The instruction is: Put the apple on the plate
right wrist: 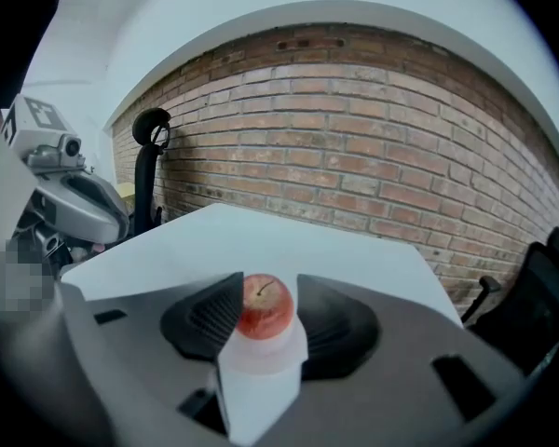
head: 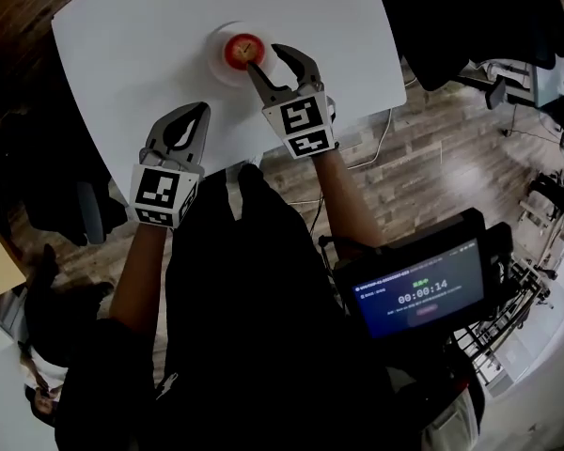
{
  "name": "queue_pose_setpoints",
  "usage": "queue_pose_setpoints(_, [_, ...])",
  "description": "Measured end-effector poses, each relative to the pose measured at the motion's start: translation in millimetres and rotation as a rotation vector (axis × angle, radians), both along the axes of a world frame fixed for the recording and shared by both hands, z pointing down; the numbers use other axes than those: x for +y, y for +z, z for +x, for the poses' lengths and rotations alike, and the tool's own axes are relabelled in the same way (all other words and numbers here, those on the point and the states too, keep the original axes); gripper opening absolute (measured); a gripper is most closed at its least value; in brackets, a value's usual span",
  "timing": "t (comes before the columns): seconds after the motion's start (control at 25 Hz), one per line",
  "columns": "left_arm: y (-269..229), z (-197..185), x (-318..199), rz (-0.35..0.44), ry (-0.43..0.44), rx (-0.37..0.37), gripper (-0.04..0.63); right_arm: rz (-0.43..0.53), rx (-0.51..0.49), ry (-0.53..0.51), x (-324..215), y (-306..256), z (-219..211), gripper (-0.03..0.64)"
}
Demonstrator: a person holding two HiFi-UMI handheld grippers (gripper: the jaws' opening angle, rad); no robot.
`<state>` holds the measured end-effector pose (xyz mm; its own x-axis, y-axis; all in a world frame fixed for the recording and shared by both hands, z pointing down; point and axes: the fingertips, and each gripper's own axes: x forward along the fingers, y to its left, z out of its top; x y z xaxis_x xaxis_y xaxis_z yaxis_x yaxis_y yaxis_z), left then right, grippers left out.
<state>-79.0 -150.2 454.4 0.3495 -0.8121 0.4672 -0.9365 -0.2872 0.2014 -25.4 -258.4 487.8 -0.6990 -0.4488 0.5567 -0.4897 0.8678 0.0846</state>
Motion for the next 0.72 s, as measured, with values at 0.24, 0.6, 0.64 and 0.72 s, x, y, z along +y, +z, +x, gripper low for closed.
queue_pose_setpoints(0.24, [-16,2,7,0.035,0.001,-0.012,0.006,0.047,-0.013,0.002,17,-22,12,0.072])
queue_pose_setpoints(0.6, [-39,12,18,0.079,0.001,-0.045,0.006,0.052,-0.093,0.043,44,-58,35,0.005])
queue_pose_setpoints(0.64, [-42,12,17,0.086,0.000,-0.050,0.006,0.050,-0.104,0.049,45,-62,38,0.005])
queue_pose_setpoints(0.72, [-48,9,15,0.100,-0.002,-0.061,0.006,0.049,-0.129,0.061,47,-69,41,0.003])
